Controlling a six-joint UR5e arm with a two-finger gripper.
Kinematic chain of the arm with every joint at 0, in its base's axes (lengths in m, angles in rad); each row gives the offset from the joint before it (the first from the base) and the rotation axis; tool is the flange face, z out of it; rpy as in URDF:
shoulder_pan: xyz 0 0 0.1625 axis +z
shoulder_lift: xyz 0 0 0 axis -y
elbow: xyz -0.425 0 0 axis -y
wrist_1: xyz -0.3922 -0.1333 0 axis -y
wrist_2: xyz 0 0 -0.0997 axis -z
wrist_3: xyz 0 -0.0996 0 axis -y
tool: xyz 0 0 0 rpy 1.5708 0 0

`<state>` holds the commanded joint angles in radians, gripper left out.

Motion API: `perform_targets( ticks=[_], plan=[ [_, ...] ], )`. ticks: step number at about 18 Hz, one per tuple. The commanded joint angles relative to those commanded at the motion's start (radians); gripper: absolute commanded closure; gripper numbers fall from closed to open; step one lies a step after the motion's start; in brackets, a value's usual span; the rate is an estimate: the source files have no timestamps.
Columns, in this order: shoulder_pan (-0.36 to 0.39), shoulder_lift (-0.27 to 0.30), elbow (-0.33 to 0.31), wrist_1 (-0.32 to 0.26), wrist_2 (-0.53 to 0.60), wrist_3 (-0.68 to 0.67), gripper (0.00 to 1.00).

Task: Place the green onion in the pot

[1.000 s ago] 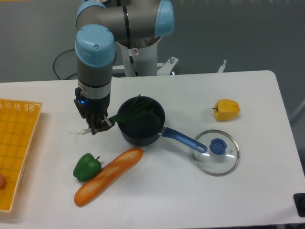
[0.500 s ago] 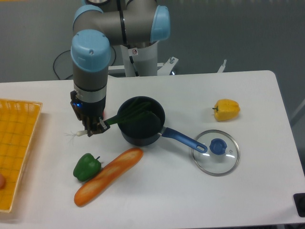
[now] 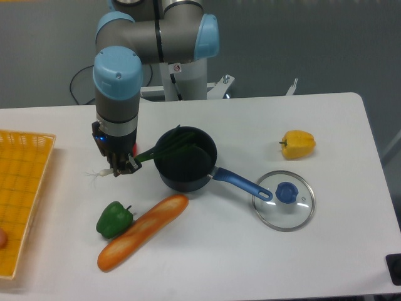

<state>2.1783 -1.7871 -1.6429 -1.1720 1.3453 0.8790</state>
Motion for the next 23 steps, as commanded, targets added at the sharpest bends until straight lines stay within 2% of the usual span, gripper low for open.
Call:
perform_targets(
  ticks=[11, 16, 23],
  plan=[
    [0.011, -0.035, 0.080, 0.011, 0.000, 0.008, 1.00],
    [0.005, -0.063, 0.074, 0.038, 0.000, 0.034, 1.00],
    [0.002, -0.051, 0.028, 0.040, 0.002, 0.041, 1.00]
  ],
)
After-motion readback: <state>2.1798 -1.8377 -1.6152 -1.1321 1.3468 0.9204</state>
